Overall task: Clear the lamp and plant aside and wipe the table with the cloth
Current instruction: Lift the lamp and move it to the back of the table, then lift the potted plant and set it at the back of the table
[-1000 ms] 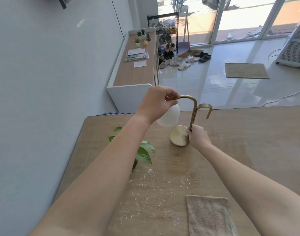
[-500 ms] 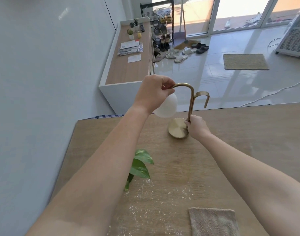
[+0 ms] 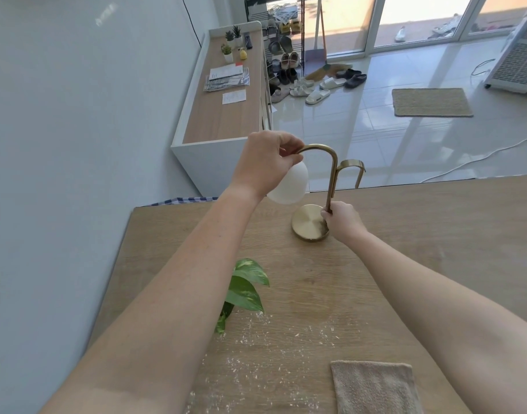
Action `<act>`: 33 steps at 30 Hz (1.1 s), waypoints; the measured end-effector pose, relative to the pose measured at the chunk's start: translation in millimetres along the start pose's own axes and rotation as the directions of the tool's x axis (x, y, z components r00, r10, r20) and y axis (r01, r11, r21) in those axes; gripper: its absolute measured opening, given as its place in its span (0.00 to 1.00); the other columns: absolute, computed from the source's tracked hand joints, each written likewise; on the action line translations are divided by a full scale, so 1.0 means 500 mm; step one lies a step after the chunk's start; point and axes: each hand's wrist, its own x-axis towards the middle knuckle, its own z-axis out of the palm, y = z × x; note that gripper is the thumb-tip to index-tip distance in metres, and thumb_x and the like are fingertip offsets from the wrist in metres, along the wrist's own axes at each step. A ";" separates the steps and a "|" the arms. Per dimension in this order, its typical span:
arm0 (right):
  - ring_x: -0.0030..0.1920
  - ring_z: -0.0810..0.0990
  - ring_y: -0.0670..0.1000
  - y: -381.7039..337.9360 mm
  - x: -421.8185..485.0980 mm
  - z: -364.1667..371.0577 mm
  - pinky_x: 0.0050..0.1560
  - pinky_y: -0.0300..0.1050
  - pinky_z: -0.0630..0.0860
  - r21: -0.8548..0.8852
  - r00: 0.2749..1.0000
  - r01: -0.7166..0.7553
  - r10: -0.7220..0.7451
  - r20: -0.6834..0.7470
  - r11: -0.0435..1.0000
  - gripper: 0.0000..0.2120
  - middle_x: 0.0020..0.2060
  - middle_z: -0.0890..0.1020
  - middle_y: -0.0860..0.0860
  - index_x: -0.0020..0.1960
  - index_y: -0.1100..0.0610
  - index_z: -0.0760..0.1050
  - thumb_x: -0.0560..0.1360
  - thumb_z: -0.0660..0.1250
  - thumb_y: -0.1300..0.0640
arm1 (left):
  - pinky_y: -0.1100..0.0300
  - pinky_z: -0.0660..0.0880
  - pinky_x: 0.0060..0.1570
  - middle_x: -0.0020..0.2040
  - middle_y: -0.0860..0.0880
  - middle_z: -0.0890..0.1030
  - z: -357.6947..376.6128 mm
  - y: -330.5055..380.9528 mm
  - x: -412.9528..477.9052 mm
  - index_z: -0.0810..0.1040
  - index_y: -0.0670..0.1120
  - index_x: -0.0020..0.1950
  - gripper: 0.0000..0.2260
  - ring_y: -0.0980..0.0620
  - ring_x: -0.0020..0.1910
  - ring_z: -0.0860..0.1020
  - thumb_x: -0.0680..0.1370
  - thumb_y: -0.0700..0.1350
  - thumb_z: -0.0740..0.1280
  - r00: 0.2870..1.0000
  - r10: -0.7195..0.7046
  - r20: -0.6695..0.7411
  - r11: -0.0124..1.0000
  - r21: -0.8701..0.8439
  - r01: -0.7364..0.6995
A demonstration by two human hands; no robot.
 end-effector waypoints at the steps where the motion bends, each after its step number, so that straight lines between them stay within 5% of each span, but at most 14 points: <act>1: 0.57 0.81 0.60 -0.001 -0.006 -0.002 0.57 0.54 0.79 -0.001 1.000 -0.006 0.006 0.002 1.000 0.11 0.57 0.84 0.57 0.61 0.59 0.82 0.86 0.63 0.56 | 0.65 0.81 0.57 0.49 0.54 0.89 -0.002 0.002 -0.004 0.90 0.48 0.57 0.09 0.66 0.47 0.83 0.77 0.42 0.80 1.000 -0.005 0.000 1.000 -0.005 0.005; 10: 0.66 0.80 0.58 0.013 -0.107 -0.023 0.66 0.57 0.78 0.065 1.000 -0.007 0.007 -0.004 0.998 0.19 0.67 0.82 0.57 0.75 0.57 0.76 0.86 0.62 0.52 | 0.58 0.83 0.53 0.59 0.54 0.86 -0.042 0.029 -0.091 0.84 0.51 0.69 0.15 0.60 0.52 0.84 0.82 0.50 0.75 0.988 -0.146 0.040 0.985 -0.088 0.149; 14: 0.59 0.81 0.51 0.026 -0.181 -0.028 0.58 0.48 0.76 0.160 0.998 0.059 -0.061 0.005 0.985 0.15 0.62 0.85 0.52 0.68 0.54 0.81 0.86 0.64 0.50 | 0.70 0.80 0.48 0.62 0.57 0.84 -0.076 0.034 -0.209 0.81 0.52 0.73 0.18 0.63 0.55 0.83 0.84 0.54 0.72 0.975 -0.222 0.004 0.959 -0.182 0.219; 18: 0.57 0.82 0.49 0.034 -0.272 -0.022 0.49 0.41 0.74 0.246 0.990 0.124 -0.137 0.037 0.961 0.15 0.56 0.85 0.47 0.66 0.50 0.82 0.86 0.64 0.45 | 0.70 0.80 0.59 0.60 0.60 0.85 -0.122 0.036 -0.355 0.82 0.55 0.70 0.15 0.65 0.60 0.83 0.84 0.55 0.72 0.946 -0.300 -0.126 0.920 -0.300 0.252; 24: 0.58 0.85 0.47 0.020 -0.397 0.044 0.62 0.55 0.82 0.483 0.970 0.077 -0.178 0.167 0.872 0.12 0.55 0.87 0.47 0.62 0.50 0.84 0.87 0.63 0.48 | 0.77 0.76 0.53 0.57 0.66 0.85 -0.212 0.000 -0.576 0.84 0.63 0.60 0.08 0.67 0.58 0.82 0.83 0.59 0.70 0.775 -0.434 -0.460 0.886 -0.376 0.272; 26: 0.60 0.85 0.48 0.010 -0.427 0.075 0.62 0.54 0.81 0.510 0.955 0.050 -0.191 0.228 0.858 0.13 0.57 0.87 0.48 0.62 0.50 0.84 0.87 0.63 0.48 | 0.71 0.78 0.56 0.57 0.65 0.86 -0.217 -0.039 -0.646 0.85 0.63 0.58 0.07 0.66 0.58 0.82 0.83 0.59 0.69 0.689 -0.520 -0.505 0.846 -0.416 0.334; 30: 0.64 0.83 0.48 -0.006 -0.467 0.131 0.66 0.54 0.80 0.507 0.916 0.042 -0.237 0.325 0.861 0.13 0.60 0.86 0.48 0.65 0.50 0.83 0.88 0.61 0.49 | 0.46 0.79 0.67 0.60 0.57 0.86 -0.161 -0.133 -0.772 0.84 0.57 0.63 0.11 0.53 0.65 0.82 0.87 0.56 0.64 0.568 -0.729 -0.381 0.675 -0.536 0.507; 33: 0.67 0.81 0.49 -0.018 -0.489 0.170 0.68 0.55 0.79 0.498 0.897 0.040 -0.250 0.364 0.866 0.14 0.63 0.84 0.48 0.69 0.48 0.80 0.88 0.61 0.51 | 0.47 0.78 0.67 0.62 0.55 0.83 -0.103 -0.183 -0.824 0.80 0.54 0.66 0.12 0.45 0.69 0.80 0.90 0.52 0.59 0.544 -0.813 -0.208 0.550 -0.582 0.600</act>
